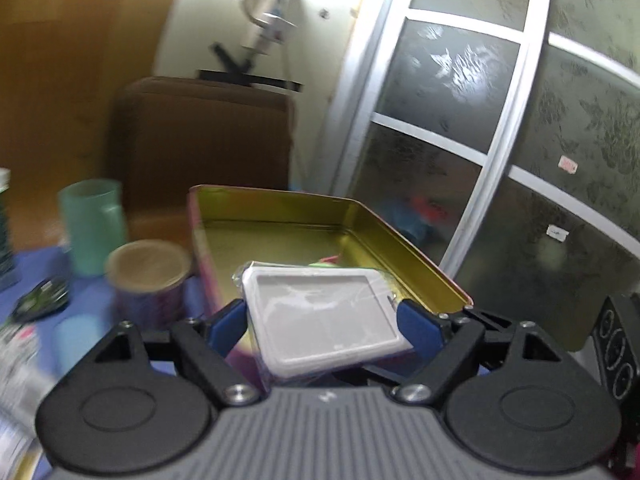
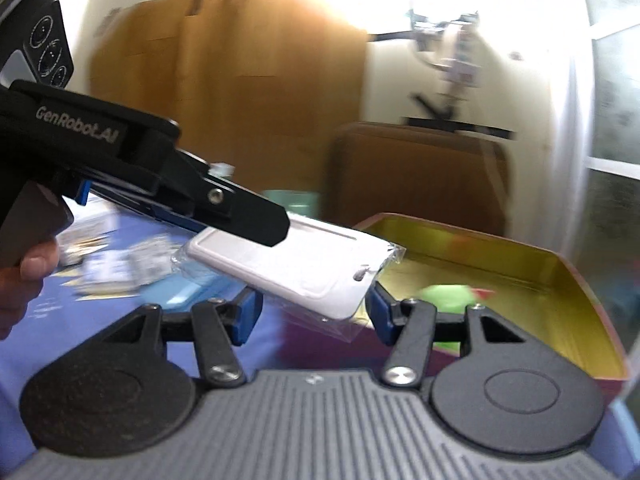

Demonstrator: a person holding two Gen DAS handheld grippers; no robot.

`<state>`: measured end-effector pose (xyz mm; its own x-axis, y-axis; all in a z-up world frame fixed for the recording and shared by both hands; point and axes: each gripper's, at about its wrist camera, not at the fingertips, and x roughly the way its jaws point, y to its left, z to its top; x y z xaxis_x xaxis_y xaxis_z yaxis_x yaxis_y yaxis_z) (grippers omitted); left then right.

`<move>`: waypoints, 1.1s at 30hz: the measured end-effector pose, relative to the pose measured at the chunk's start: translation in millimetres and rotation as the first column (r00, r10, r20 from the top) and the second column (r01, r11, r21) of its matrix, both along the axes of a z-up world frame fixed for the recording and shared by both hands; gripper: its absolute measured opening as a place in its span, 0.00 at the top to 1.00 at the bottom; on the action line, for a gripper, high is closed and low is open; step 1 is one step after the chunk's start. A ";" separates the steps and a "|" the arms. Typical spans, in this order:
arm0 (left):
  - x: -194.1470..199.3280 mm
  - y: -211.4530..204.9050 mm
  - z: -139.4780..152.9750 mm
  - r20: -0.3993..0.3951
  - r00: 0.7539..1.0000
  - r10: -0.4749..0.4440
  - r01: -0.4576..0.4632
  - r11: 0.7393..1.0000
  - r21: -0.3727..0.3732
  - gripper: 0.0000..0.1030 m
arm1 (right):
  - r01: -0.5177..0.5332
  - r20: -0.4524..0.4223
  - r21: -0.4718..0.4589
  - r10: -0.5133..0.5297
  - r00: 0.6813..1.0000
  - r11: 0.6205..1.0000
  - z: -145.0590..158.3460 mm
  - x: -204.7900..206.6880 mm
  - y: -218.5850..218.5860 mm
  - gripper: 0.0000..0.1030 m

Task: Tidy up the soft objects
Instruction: 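Place the white card holder into the pink tin and release, then reach the left gripper to the blue pencil case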

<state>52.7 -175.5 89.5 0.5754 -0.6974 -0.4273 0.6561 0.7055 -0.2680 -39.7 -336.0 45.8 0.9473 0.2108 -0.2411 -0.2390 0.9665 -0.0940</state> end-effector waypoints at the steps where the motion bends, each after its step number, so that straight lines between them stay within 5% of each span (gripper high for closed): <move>1: 6.4 -12.4 -1.1 0.003 1.000 -0.003 0.003 1.000 0.016 0.16 | 0.025 -0.005 0.006 -0.025 1.000 1.000 0.2 4.4 -8.2 0.42; 6: 22.0 -39.0 -11.8 0.004 0.998 0.057 -0.057 0.995 0.085 0.14 | 0.234 -0.032 0.019 -0.233 0.972 0.972 -8.3 29.0 -37.8 0.30; 13: -6.9 4.6 -20.4 0.024 0.997 0.069 -0.070 0.996 0.061 0.13 | 0.236 -0.038 0.169 -0.233 0.972 0.957 -14.6 15.4 -54.3 0.30; 22: -52.3 104.1 -42.4 0.003 0.977 0.212 -0.212 0.977 0.035 0.10 | 0.065 0.005 0.150 -0.067 0.998 0.986 -7.9 6.0 0.5 0.31; 33: -64.2 199.7 -75.4 -0.066 0.888 0.455 -0.453 0.891 0.039 0.10 | -0.149 -0.117 0.043 0.153 0.981 0.988 -21.0 22.3 91.2 0.30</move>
